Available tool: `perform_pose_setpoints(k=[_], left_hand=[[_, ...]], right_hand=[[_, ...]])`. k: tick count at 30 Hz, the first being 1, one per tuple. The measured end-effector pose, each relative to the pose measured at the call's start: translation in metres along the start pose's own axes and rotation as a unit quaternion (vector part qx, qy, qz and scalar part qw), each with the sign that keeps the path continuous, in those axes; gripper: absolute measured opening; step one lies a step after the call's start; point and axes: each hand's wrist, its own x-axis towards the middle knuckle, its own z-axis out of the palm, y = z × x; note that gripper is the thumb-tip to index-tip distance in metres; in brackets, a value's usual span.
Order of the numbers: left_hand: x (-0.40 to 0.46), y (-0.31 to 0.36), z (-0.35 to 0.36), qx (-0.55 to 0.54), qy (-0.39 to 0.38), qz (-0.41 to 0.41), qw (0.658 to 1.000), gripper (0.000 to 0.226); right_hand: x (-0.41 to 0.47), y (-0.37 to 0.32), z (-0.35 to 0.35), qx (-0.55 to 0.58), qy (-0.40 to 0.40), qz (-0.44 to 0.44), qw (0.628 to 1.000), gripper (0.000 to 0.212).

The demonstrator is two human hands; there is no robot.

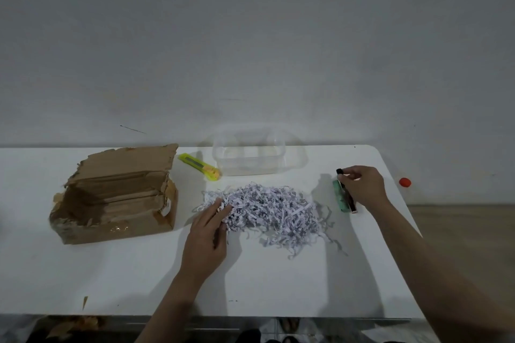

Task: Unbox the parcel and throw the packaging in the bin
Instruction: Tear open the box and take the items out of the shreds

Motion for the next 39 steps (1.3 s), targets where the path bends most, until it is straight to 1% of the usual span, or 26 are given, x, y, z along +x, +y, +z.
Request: perform_pose_setpoints(k=[3, 6, 7, 9, 11, 12, 14, 16, 17, 19, 21, 22, 25, 28, 32, 34, 36, 39], left_hand=[[0.0, 0.002, -0.001, -0.003, 0.001, -0.007, 1.0, 0.043], [-0.001, 0.006, -0.004, -0.006, 0.006, -0.005, 1.0, 0.045], [-0.001, 0.008, -0.005, -0.011, 0.007, -0.006, 1.0, 0.047], [-0.002, 0.012, -0.009, -0.02, 0.013, -0.007, 1.0, 0.051], [-0.003, 0.016, -0.01, -0.013, 0.021, -0.008, 1.0, 0.053], [-0.003, 0.018, -0.01, -0.003, 0.026, -0.009, 1.0, 0.052], [-0.001, 0.025, -0.008, 0.01, 0.043, -0.003, 0.999, 0.052], [0.006, 0.037, -0.005, 0.013, 0.051, 0.03, 0.998, 0.051], [0.01, 0.044, -0.003, 0.015, 0.04, 0.052, 0.998, 0.05], [0.021, 0.058, 0.004, 0.03, -0.017, 0.085, 0.996, 0.05], [0.03, 0.066, 0.011, 0.058, -0.077, 0.095, 0.991, 0.049], [0.032, 0.067, 0.015, 0.073, -0.093, 0.094, 0.988, 0.048], [0.034, 0.059, 0.017, 0.091, -0.091, 0.095, 0.987, 0.042], [0.029, 0.047, 0.013, 0.096, -0.065, 0.1, 0.988, 0.033], [0.02, 0.038, 0.008, 0.102, -0.056, 0.101, 0.988, 0.028], [0.019, 0.039, 0.007, 0.096, -0.05, 0.107, 0.988, 0.025], [0.019, 0.042, 0.006, 0.088, -0.048, 0.11, 0.989, 0.022], [0.019, 0.042, 0.006, 0.09, -0.055, 0.11, 0.988, 0.019]], right_hand=[[0.01, 0.013, 0.003, -0.002, -0.003, 0.029, 1.0, 0.024], [0.008, 0.013, 0.003, -0.007, 0.01, 0.027, 1.0, 0.03], [0.005, 0.011, 0.003, -0.029, 0.027, 0.003, 0.999, 0.032], [-0.007, 0.003, 0.004, -0.053, 0.077, -0.074, 0.993, 0.028], [-0.026, -0.009, 0.009, -0.032, 0.108, -0.157, 0.981, 0.021], [-0.036, -0.014, 0.013, -0.026, 0.106, -0.195, 0.975, 0.018], [-0.057, -0.022, 0.024, -0.012, 0.056, -0.239, 0.969, 0.018], [-0.074, -0.028, 0.034, 0.02, -0.01, -0.256, 0.967, 0.016], [-0.079, -0.029, 0.04, 0.031, -0.038, -0.269, 0.962, 0.014], [-0.087, -0.028, 0.052, 0.016, -0.082, -0.302, 0.95, 0.015], [-0.092, -0.025, 0.061, -0.016, -0.112, -0.309, 0.944, 0.019], [-0.093, -0.022, 0.065, -0.028, -0.12, -0.307, 0.944, 0.02], [-0.101, -0.015, 0.071, -0.043, -0.132, -0.321, 0.937, 0.019], [-0.107, -0.015, 0.07, -0.036, -0.132, -0.342, 0.93, 0.014], [-0.106, -0.017, 0.067, -0.029, -0.12, -0.357, 0.926, 0.007], [-0.101, -0.023, 0.067, -0.018, -0.092, -0.352, 0.931, 0.011], [-0.093, -0.031, 0.068, -0.003, -0.048, -0.352, 0.935, 0.014], [-0.078, -0.048, 0.072, 0.007, -0.006, -0.346, 0.938, 0.01]])
